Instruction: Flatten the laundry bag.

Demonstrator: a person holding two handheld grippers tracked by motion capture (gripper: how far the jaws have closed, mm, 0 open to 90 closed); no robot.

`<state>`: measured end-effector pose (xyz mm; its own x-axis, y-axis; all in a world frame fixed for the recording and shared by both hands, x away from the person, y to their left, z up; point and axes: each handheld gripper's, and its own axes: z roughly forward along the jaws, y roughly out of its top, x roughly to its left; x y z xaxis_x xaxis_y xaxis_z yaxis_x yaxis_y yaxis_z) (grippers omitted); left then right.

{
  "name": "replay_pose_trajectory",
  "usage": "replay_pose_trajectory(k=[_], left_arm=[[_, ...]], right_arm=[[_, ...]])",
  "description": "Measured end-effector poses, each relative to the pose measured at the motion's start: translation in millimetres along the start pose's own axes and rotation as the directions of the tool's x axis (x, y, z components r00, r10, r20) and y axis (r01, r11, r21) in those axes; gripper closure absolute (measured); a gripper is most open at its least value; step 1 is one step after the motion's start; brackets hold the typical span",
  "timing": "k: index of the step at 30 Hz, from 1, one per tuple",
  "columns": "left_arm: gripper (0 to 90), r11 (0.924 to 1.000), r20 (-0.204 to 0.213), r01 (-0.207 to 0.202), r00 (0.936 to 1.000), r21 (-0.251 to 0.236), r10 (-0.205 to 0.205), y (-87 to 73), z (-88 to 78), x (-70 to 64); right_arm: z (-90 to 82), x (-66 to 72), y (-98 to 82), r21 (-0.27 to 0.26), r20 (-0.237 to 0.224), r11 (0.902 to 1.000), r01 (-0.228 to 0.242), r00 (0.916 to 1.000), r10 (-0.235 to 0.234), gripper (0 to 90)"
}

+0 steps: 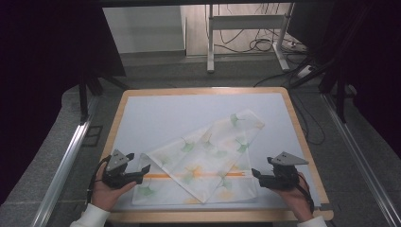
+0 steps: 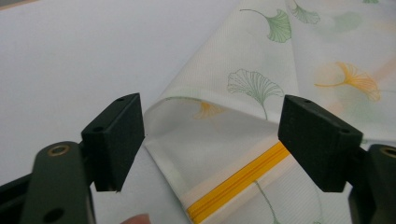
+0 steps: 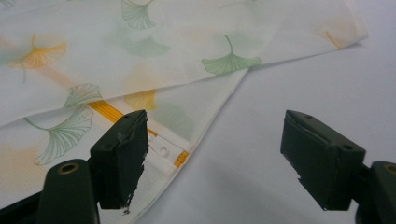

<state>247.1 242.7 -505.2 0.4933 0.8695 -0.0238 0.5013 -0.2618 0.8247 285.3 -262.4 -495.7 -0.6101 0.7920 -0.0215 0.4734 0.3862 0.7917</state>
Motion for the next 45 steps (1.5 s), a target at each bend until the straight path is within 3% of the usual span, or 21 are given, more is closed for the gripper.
replay_pose_trajectory(k=[8,9,15,19,26,30,35,45], left_arm=[[25.8,0.9991,0.014,-0.017,0.9998,0.039,0.017,0.7,2.7,-4.9],[25.9,0.9990,0.018,-0.021,0.9996,0.040,0.020,0.8,2.9,-5.3],[25.9,0.9991,0.033,-0.031,0.9990,0.027,0.030,1.9,1.0,-8.0],[25.9,0.9986,0.039,-0.041,0.9985,0.035,0.039,2.0,2.9,-10.7],[24.6,0.9977,0.043,-0.049,0.9980,0.047,0.047,2.0,6.1,-14.0],[24.2,0.9975,0.051,-0.054,0.9973,0.045,0.052,2.6,6.0,-16.8],[23.7,0.9949,0.073,-0.088,0.9937,0.048,0.085,5.0,8.5,-28.9],[23.0,0.9831,0.146,-0.171,0.9763,0.066,0.160,13.7,21.9,-63.5]], right_arm=[[-1.0,4.3,0.7,-0.006,-0.043,1.0000,0.000,0.9991,0.000,37.6],[-1.1,5.7,1.3,-0.004,-0.080,1.0000,0.001,0.9968,-0.001,42.3],[-0.3,8.7,1.6,0.023,-0.111,0.9996,0.016,0.9937,-0.013,51.6],[1.6,11.3,1.3,0.042,-0.138,0.9984,0.038,0.9899,-0.031,68.5],[3.8,12.2,-0.3,0.060,-0.183,0.9959,0.067,0.9815,-0.055,84.5],[4.0,13.8,-0.2,0.061,-0.188,0.9955,0.073,0.9803,-0.060,86.1],[6.7,17.0,-0.3,0.066,-0.193,0.9940,0.087,0.9785,-0.072,86.7],[12.8,26.0,-0.6,0.097,-0.229,0.9895,0.108,0.9699,-0.083,88.8]])
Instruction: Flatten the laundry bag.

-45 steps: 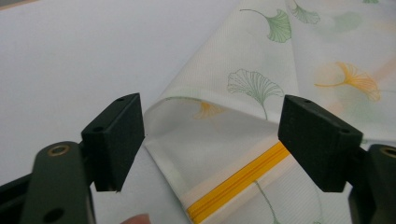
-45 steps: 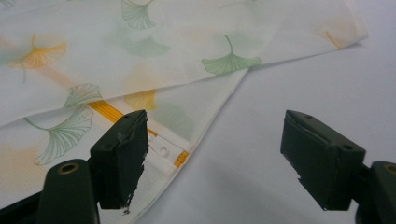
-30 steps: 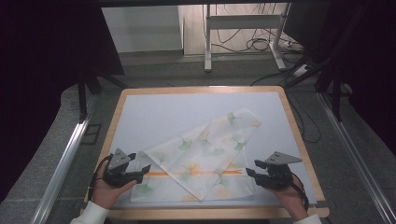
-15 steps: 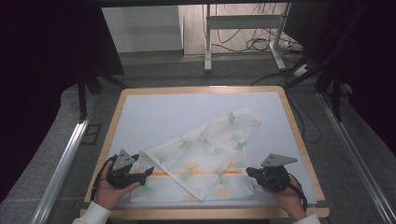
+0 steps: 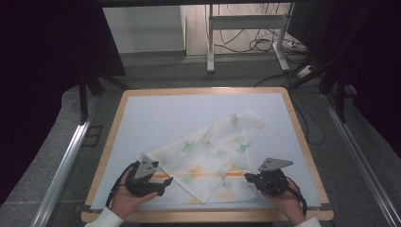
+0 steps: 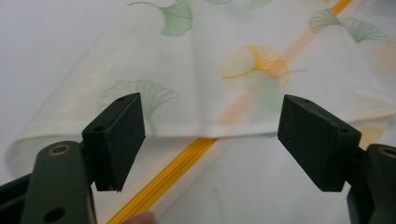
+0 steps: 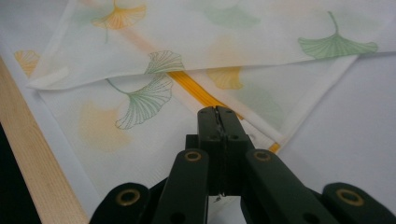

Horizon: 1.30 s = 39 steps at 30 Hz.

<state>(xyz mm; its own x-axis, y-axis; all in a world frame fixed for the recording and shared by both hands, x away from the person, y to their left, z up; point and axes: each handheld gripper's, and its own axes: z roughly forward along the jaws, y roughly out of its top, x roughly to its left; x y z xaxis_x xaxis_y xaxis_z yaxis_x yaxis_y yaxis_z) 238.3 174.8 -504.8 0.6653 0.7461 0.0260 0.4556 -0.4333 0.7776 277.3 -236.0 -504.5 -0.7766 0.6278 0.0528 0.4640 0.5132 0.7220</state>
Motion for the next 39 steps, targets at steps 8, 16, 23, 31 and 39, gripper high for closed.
replay_pose_trajectory(k=[8,16,23,31,39], left_arm=[[23.6,0.9974,0.054,-0.068,0.9963,0.023,0.066,15.5,18.8,-24.5],[25.5,0.9924,0.114,-0.118,0.9870,0.038,0.113,28.5,35.7,-47.7],[27.1,0.9893,0.167,-0.136,0.9779,0.052,0.126,39.8,53.5,-64.1],[28.8,0.9821,0.193,-0.168,0.9698,0.086,0.149,56.6,80.5,-88.4],[28.7,0.9770,0.175,-0.177,0.9723,0.119,0.155,64.1,100.6,-98.6]], right_arm=[[7.5,5.8,1.1,0.025,-0.010,0.9996,0.011,0.9999,-0.010,88.8],[10.3,8.1,1.1,0.038,-0.018,0.9991,0.017,0.9997,-0.017,88.8],[12.8,8.0,1.0,0.049,-0.017,0.9987,0.012,0.9998,-0.011,88.8],[12.2,8.2,0.3,0.045,-0.023,0.9989,0.015,0.9997,-0.014,88.7],[12.1,8.3,0.1,0.047,-0.026,0.9988,0.010,0.9996,-0.009,88.6]])
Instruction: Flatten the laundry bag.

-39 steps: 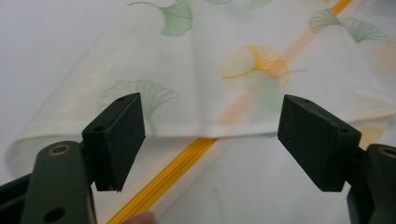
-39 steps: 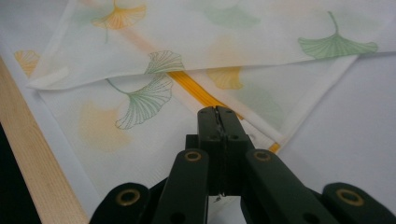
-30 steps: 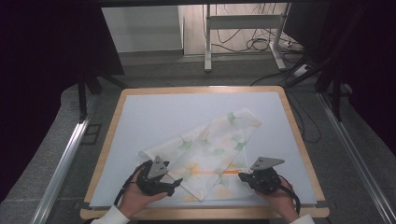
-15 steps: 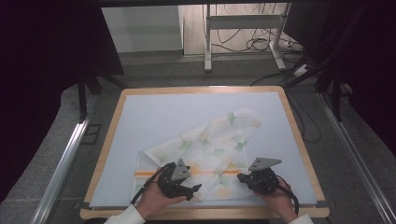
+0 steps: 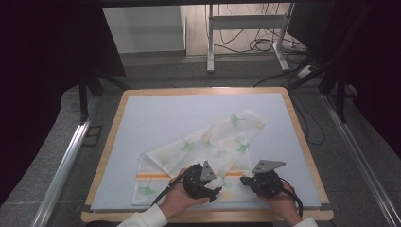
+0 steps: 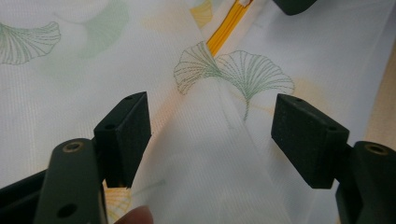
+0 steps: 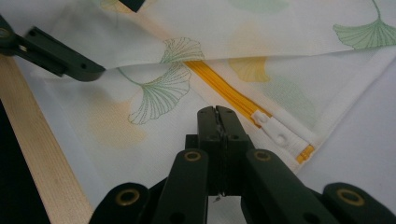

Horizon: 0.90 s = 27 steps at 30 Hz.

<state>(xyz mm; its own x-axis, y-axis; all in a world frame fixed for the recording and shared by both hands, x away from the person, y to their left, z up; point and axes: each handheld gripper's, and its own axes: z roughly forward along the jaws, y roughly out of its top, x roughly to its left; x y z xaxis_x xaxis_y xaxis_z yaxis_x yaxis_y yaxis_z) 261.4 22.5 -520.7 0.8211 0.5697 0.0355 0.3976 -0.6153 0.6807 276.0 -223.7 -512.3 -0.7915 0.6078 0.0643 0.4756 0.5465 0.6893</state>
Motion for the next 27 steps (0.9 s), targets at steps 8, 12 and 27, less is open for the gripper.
replay_pose_trajectory(k=[8,12,27], left_arm=[[40.6,0.9994,0.013,0.006,0.9999,0.036,-0.006,-3.4,6.6,3.4],[46.2,0.9994,0.024,0.017,0.9996,0.031,-0.018,-4.9,5.7,8.6],[81.6,1.0000,-0.022,-0.005,0.9997,0.008,0.005,-8.7,4.3,15.7]], right_arm=[[0.2,0.0,-0.1,0.009,-0.006,1.0000,-0.003,1.0000,0.003,87.8],[0.6,-0.3,-0.4,0.012,-0.009,0.9999,-0.005,0.9999,0.005,87.8],[7.7,6.0,2.1,0.024,-0.033,0.9997,0.005,0.9995,-0.004,87.8]])
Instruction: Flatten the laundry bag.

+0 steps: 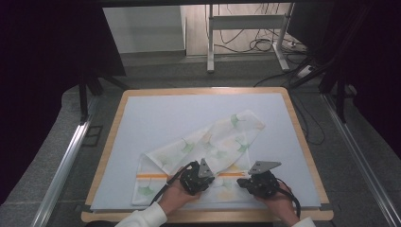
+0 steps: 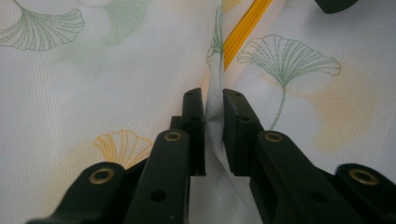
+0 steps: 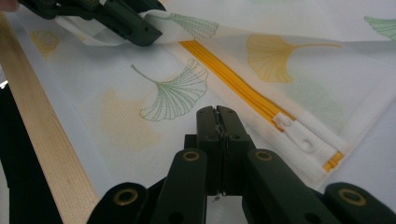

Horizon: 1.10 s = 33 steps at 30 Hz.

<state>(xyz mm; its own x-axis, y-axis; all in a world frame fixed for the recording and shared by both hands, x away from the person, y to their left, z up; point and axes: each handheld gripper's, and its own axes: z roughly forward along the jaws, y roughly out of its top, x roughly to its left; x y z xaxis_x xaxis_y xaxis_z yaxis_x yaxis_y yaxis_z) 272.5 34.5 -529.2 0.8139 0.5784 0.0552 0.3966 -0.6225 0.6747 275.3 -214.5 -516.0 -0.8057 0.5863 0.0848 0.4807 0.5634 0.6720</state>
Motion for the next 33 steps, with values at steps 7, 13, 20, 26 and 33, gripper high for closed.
replay_pose_trajectory(k=[7,13,20,26,33], left_arm=[[87.1,0.9996,0.015,0.020,0.9997,-0.022,-0.020,-1.5,-0.5,3.6],[89.0,0.9992,0.009,0.021,0.9997,-0.035,-0.020,-0.2,-3.7,7.8],[89.7,0.9959,0.008,0.046,0.9989,-0.078,-0.046,2.0,-15.3,21.6],[89.8,0.9903,-0.005,0.068,0.9976,-0.121,-0.069,5.4,-24.6,37.0],[89.9,0.9784,-0.033,0.135,0.9893,-0.157,-0.142,4.1,-31.4,66.1]], right_arm=[[2.9,0.6,0.1,0.017,0.000,0.9998,0.009,1.0000,-0.009,87.8],[3.7,0.7,0.1,0.017,0.003,0.9998,0.014,0.9999,-0.014,87.8],[5.7,1.0,0.4,0.026,0.001,0.9996,0.013,0.9999,-0.013,87.8],[6.2,0.4,0.1,0.027,0.000,0.9995,0.015,0.9999,-0.015,87.8],[6.0,-0.1,-0.2,0.027,-0.003,0.9995,0.015,0.9999,-0.015,87.8]])
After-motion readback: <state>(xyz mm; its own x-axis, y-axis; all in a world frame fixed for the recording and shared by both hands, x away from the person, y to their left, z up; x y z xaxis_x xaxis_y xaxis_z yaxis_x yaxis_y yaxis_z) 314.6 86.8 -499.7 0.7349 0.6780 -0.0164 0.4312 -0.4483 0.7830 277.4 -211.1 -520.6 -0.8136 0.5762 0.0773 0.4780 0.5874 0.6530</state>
